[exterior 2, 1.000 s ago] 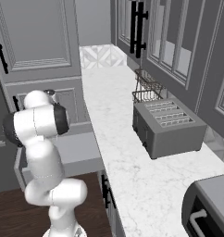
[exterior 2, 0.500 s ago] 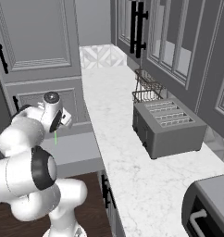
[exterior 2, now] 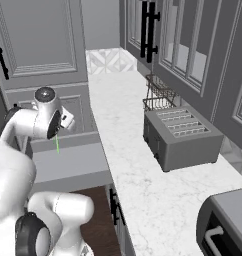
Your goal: Take a straw from the drawer in front and place it inside the glass cup on the dining counter.
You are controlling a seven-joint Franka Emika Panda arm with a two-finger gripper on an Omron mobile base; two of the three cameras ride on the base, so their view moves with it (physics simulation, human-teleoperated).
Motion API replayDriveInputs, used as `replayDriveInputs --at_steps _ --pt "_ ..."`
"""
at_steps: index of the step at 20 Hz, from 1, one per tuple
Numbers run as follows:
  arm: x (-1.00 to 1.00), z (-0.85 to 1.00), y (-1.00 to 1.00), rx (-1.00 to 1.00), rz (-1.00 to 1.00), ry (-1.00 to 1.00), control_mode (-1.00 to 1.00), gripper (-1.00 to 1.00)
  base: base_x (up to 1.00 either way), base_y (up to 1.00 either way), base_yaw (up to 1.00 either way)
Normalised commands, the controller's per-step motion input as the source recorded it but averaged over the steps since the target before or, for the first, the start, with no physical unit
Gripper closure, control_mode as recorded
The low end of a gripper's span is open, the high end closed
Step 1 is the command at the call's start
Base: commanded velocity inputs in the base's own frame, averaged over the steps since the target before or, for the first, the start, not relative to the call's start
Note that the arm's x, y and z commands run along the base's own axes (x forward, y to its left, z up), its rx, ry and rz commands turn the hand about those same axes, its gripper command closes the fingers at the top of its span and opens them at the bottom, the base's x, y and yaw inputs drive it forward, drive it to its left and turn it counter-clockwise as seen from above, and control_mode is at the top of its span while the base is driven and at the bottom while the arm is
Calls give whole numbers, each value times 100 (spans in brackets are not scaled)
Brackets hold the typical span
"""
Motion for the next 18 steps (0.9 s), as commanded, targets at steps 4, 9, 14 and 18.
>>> replayDriveInputs --at_steps 4,9,14,18 --pt "-75 60 -42 -28 0 0 -100 100 0 0 0" --pt "-49 -13 -45 -26 0 0 -100 100 0 0 0" --pt "-11 -4 -9 -3 0 0 100 100 -78 -24 0" --pt "0 0 0 0 0 0 100 100 -100 -3 3"
